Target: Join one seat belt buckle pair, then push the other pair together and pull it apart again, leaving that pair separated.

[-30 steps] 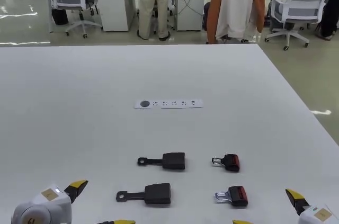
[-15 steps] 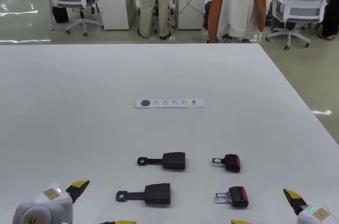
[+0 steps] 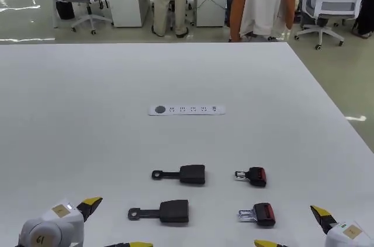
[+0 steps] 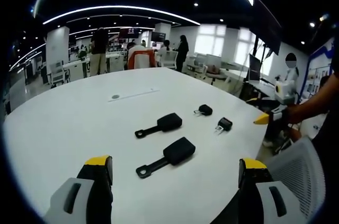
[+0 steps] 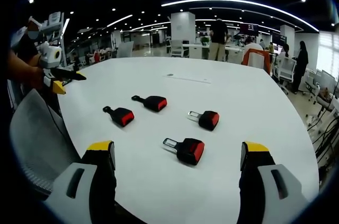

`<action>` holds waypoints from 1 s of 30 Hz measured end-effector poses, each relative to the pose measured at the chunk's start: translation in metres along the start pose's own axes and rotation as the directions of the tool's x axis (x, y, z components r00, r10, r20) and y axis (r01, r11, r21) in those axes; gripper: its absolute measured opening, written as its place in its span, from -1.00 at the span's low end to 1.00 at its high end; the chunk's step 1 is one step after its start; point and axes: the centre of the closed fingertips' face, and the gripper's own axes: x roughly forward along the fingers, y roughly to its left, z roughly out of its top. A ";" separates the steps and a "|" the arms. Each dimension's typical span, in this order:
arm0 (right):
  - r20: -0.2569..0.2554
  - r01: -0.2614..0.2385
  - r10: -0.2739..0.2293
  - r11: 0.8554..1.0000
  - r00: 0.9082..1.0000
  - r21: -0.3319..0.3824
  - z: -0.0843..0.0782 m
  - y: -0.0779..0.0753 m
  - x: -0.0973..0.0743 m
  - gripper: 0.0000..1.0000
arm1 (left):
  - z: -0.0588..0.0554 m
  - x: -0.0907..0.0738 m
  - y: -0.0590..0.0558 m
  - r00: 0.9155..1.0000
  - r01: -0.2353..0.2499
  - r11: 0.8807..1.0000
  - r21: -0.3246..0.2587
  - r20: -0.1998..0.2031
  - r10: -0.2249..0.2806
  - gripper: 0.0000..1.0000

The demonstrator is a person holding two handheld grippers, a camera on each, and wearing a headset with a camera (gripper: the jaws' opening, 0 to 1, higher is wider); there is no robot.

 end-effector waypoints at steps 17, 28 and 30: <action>-0.039 -0.030 0.030 1.000 0.999 0.004 -0.003 -0.003 0.018 0.94 | -0.005 0.024 0.007 0.999 0.035 0.999 -0.001 -0.042 -0.035 1.00; -0.080 -0.080 0.079 0.997 0.994 -0.003 -0.007 -0.005 0.032 0.90 | -0.007 0.040 0.002 0.993 0.082 0.996 0.021 -0.081 -0.080 1.00; -0.085 -0.093 0.092 0.996 0.992 -0.005 -0.007 -0.004 0.035 0.89 | -0.009 0.043 0.003 0.992 0.092 0.996 0.019 -0.088 -0.090 1.00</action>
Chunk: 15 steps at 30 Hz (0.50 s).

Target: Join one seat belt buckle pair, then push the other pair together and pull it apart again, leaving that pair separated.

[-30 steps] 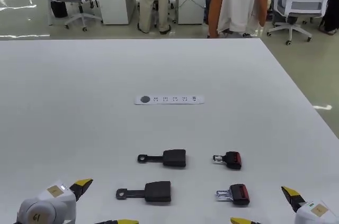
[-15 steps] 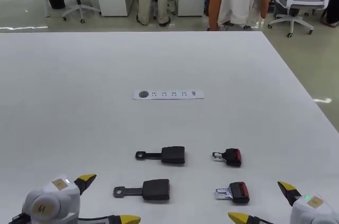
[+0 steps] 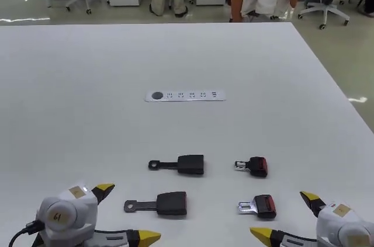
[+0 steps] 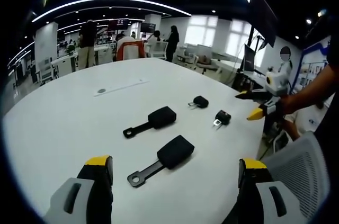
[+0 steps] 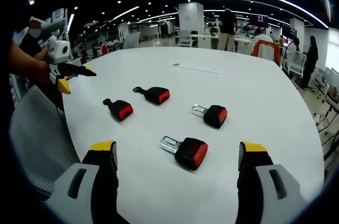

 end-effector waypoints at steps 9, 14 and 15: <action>-0.030 -0.033 0.033 0.999 0.999 -0.020 -0.004 -0.011 0.013 0.87 | 0.000 0.015 -0.002 0.999 0.036 0.999 0.001 -0.024 -0.036 1.00; -0.045 -0.055 0.054 0.998 0.998 -0.025 -0.003 -0.011 0.020 0.86 | 0.001 0.025 0.002 0.998 0.055 0.998 0.007 -0.033 -0.054 1.00; -0.046 -0.062 0.061 0.998 0.997 -0.023 -0.002 -0.011 0.022 0.86 | 0.002 0.027 0.002 0.998 0.061 0.998 0.007 -0.036 -0.061 1.00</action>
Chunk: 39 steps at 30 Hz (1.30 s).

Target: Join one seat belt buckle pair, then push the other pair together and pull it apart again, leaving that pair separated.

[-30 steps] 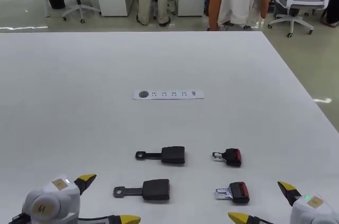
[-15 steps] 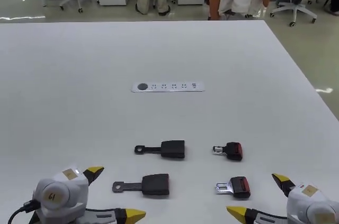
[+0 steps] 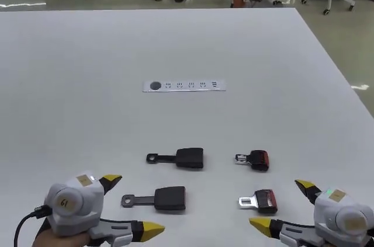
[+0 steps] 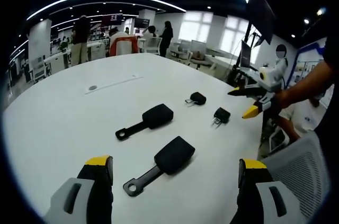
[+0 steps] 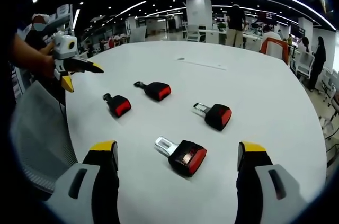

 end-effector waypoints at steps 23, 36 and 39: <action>-0.161 -0.228 0.210 0.968 0.964 -0.105 -0.019 0.002 0.029 0.70 | -0.007 0.044 -0.004 0.976 0.180 0.979 0.096 -0.143 -0.165 0.90; -0.219 -0.291 0.259 0.947 0.941 -0.132 -0.028 -0.001 0.038 0.61 | -0.013 0.068 -0.004 0.948 0.270 0.947 0.172 -0.218 -0.231 0.78; -0.237 -0.318 0.278 0.936 0.931 -0.151 -0.032 -0.002 0.041 0.59 | -0.015 0.075 -0.007 0.937 0.301 0.934 0.192 -0.242 -0.252 0.75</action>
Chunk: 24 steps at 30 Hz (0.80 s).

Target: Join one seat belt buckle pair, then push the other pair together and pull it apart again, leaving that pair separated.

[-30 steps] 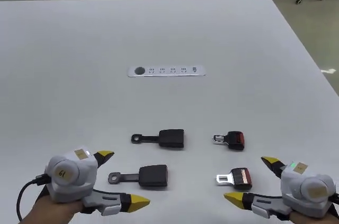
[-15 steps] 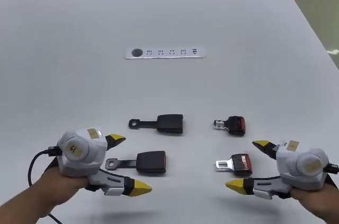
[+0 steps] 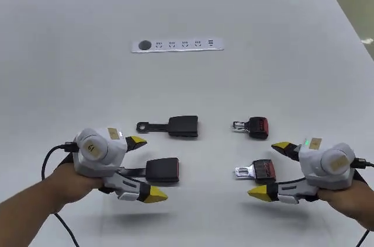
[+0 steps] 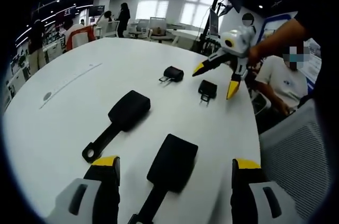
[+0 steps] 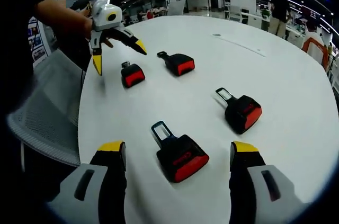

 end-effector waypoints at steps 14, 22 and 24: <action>-0.095 -0.147 0.137 0.983 0.986 -0.110 -0.011 -0.005 0.006 0.34 | -0.013 0.021 0.003 0.996 0.074 0.997 0.037 -0.062 -0.071 0.49; -0.142 -0.205 0.186 0.969 0.972 -0.135 -0.015 -0.007 0.003 0.19 | -0.020 0.022 0.000 0.993 0.100 0.991 0.088 -0.075 -0.094 0.30; -0.149 -0.223 0.200 0.963 0.968 -0.151 -0.017 -0.005 0.004 0.13 | -0.019 0.020 -0.002 0.992 0.103 0.991 0.081 -0.083 -0.096 0.25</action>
